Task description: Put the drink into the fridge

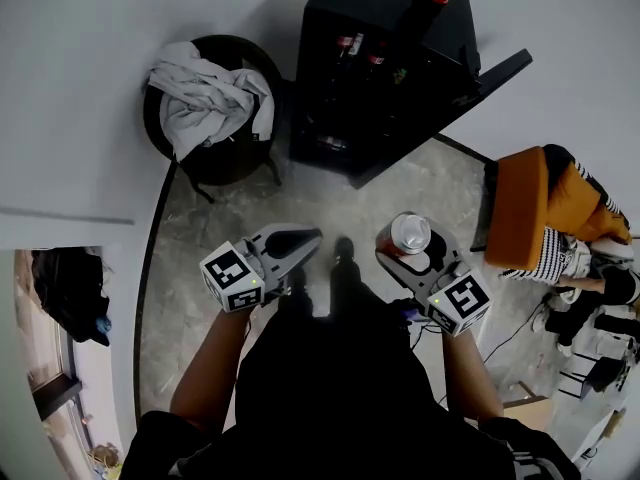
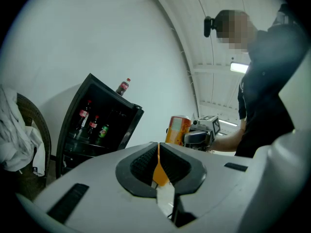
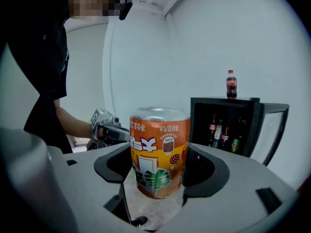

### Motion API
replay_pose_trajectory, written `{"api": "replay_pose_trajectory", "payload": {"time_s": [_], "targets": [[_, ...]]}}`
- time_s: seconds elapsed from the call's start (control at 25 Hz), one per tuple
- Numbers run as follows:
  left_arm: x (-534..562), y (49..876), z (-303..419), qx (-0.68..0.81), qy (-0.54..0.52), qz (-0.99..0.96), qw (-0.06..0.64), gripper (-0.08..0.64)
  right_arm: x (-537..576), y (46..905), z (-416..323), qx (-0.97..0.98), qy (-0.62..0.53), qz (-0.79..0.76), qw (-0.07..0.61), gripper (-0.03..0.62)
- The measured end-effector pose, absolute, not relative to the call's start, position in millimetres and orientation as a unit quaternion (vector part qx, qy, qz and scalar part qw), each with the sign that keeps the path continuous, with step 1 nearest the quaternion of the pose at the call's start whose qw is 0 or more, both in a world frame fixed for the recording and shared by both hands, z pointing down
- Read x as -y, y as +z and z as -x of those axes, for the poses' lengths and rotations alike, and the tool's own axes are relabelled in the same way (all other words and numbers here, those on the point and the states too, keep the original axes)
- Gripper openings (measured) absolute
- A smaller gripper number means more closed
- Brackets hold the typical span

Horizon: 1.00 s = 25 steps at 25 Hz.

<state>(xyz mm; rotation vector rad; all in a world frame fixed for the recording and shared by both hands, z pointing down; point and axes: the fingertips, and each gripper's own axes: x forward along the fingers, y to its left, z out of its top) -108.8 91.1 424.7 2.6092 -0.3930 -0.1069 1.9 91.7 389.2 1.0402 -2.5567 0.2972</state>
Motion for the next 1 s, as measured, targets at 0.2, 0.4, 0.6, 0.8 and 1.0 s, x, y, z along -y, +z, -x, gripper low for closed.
{"api": "replay_pose_trajectory", "payload": {"time_s": [0.2, 0.4, 0.6, 0.8, 1.0], "targets": [[-58, 433, 85, 0.149, -0.023, -0.956, 0.252, 0.02, -63, 402, -15, 0.907, 0.13, -0.36, 0.174, 0.316], [-16, 426, 47, 0.161, -0.023, -0.954, 0.253, 0.02, -18, 408, -41, 0.916, 0.128, -0.344, 0.159, 0.316], [20, 410, 18, 0.169, -0.026, -0.954, 0.246, 0.02, 27, 395, -53, 0.927, 0.108, -0.336, 0.128, 0.316], [48, 405, 1, 0.182, -0.009, -0.955, 0.234, 0.02, 66, 395, -60, 0.932, 0.087, -0.332, 0.112, 0.316], [71, 408, 4, 0.191, -0.002, -0.953, 0.237, 0.02, 98, 405, -55, 0.931, 0.087, -0.339, 0.108, 0.316]]}}
